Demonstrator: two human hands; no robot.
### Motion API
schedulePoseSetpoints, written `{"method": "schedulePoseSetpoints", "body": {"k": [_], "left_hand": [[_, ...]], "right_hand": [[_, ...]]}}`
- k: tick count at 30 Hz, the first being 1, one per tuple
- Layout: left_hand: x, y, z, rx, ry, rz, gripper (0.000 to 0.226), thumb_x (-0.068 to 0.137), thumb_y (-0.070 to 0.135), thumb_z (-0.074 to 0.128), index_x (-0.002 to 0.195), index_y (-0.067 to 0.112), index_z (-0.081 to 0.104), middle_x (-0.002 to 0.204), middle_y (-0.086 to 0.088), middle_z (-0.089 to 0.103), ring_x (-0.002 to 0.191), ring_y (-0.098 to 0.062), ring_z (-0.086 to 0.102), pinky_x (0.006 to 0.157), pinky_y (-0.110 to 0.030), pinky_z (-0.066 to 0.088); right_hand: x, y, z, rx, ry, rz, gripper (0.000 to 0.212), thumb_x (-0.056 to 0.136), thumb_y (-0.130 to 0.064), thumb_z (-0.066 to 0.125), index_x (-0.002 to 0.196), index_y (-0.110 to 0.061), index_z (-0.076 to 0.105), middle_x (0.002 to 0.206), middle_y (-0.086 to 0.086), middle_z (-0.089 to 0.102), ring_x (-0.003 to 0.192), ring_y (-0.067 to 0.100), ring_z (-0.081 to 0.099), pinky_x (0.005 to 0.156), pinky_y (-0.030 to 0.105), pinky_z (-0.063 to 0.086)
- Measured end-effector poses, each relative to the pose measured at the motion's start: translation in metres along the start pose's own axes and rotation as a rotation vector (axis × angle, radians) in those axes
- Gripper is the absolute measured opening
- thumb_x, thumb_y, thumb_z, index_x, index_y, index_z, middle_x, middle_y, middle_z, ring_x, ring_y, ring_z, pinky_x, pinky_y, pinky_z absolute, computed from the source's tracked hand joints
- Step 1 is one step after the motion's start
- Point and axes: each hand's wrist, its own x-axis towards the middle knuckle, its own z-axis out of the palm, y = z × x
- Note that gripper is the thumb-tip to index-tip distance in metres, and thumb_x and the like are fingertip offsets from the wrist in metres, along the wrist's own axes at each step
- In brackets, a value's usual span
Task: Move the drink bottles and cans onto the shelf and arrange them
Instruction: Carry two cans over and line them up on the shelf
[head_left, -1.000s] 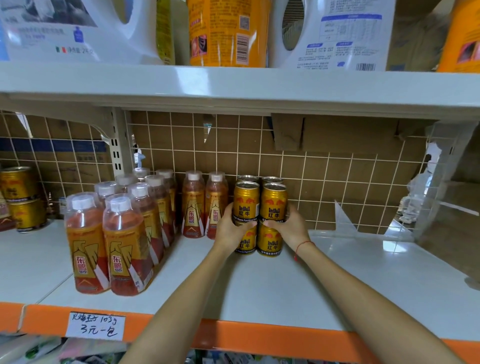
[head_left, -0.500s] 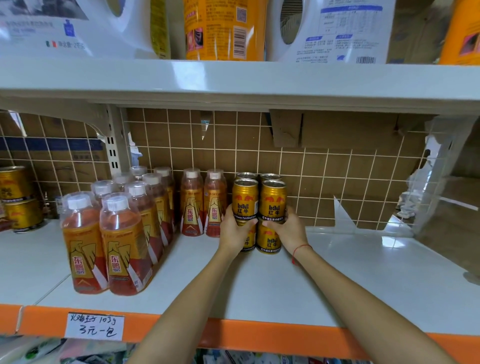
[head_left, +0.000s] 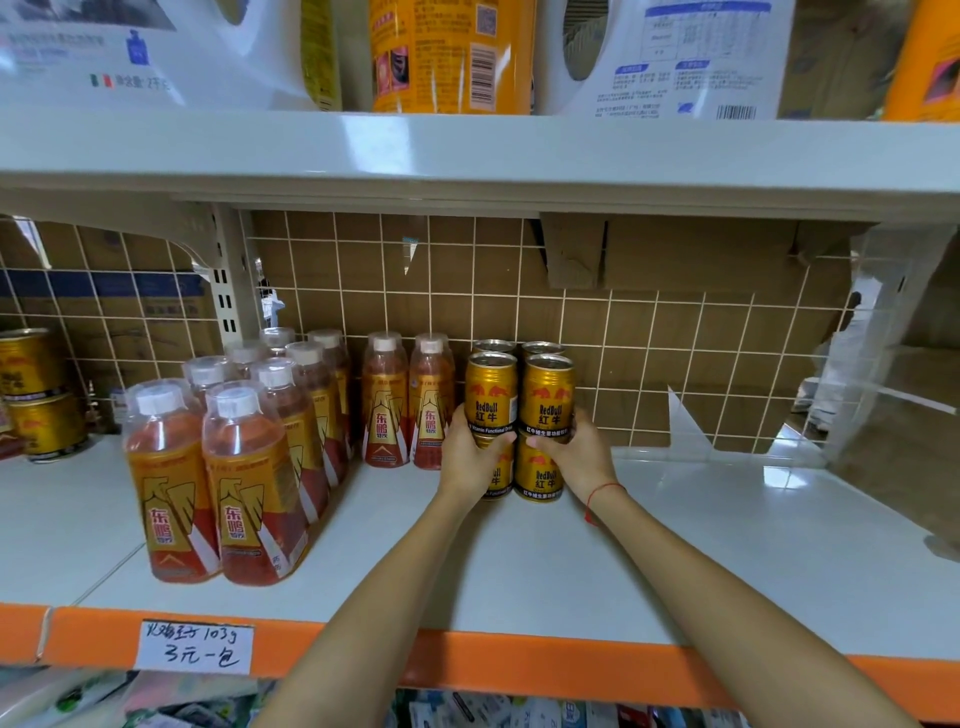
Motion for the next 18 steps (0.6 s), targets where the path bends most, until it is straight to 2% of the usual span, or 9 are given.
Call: {"method": "schedulePoseSetpoints", "body": {"k": [3, 5, 7, 10, 14, 18], "left_hand": [[0.000, 0.001, -0.002, -0.005, -0.022, -0.001, 0.058, 0.083, 0.018, 0.072, 0.132, 0.012, 0.043, 0.126, -0.004, 0.057, 0.111, -0.010, 0.052, 0.092, -0.026, 0.040], [0.002, -0.001, -0.003, 0.015, -0.040, -0.001, 0.062, 0.082, 0.023, 0.073, 0.134, 0.014, 0.041, 0.129, -0.003, 0.056, 0.117, -0.015, 0.052, 0.099, -0.032, 0.042], [0.001, -0.001, -0.005, 0.058, -0.049, -0.011, 0.073, 0.078, 0.035, 0.075, 0.137, 0.017, 0.035, 0.133, -0.003, 0.052, 0.125, -0.019, 0.048, 0.105, -0.045, 0.042], [0.001, -0.008, -0.008, 0.217, -0.066, -0.003, 0.097, 0.069, 0.061, 0.066, 0.146, 0.019, 0.021, 0.145, -0.004, 0.039, 0.134, -0.021, 0.038, 0.108, -0.050, 0.037], [-0.015, 0.016, -0.023, 0.453, -0.100, 0.062, 0.098, 0.083, 0.052, 0.063, 0.152, 0.014, 0.005, 0.159, -0.009, 0.012, 0.146, -0.025, 0.013, 0.118, -0.047, 0.018], [-0.028, 0.029, -0.038, 0.551, -0.155, 0.098, 0.093, 0.088, 0.050, 0.058, 0.152, 0.013, 0.002, 0.160, -0.009, 0.005, 0.147, -0.024, 0.003, 0.119, -0.047, 0.008]], "right_hand": [[0.000, 0.000, 0.000, -0.023, -0.007, -0.001, 0.055, 0.076, -0.023, 0.077, 0.123, -0.016, 0.050, 0.122, 0.006, 0.061, 0.111, 0.025, 0.058, 0.094, 0.041, 0.048], [0.000, -0.002, -0.001, -0.052, -0.018, -0.003, 0.055, 0.077, -0.024, 0.076, 0.123, -0.015, 0.048, 0.123, 0.007, 0.060, 0.112, 0.025, 0.057, 0.093, 0.039, 0.048], [-0.002, -0.006, -0.002, -0.081, -0.024, 0.002, 0.058, 0.077, -0.025, 0.076, 0.124, -0.014, 0.046, 0.124, 0.007, 0.058, 0.113, 0.025, 0.056, 0.093, 0.039, 0.047], [-0.006, -0.014, -0.006, -0.124, -0.024, 0.015, 0.064, 0.075, -0.030, 0.076, 0.126, -0.017, 0.041, 0.126, 0.007, 0.056, 0.116, 0.025, 0.055, 0.095, 0.044, 0.048], [-0.018, -0.028, -0.014, -0.223, 0.007, -0.022, 0.071, 0.074, -0.034, 0.075, 0.132, -0.022, 0.036, 0.130, 0.006, 0.053, 0.120, 0.025, 0.051, 0.097, 0.049, 0.046], [-0.037, -0.045, -0.022, -0.363, 0.018, -0.029, 0.085, 0.077, -0.035, 0.073, 0.144, -0.014, 0.026, 0.145, 0.012, 0.038, 0.134, 0.029, 0.036, 0.107, 0.049, 0.035]]}}
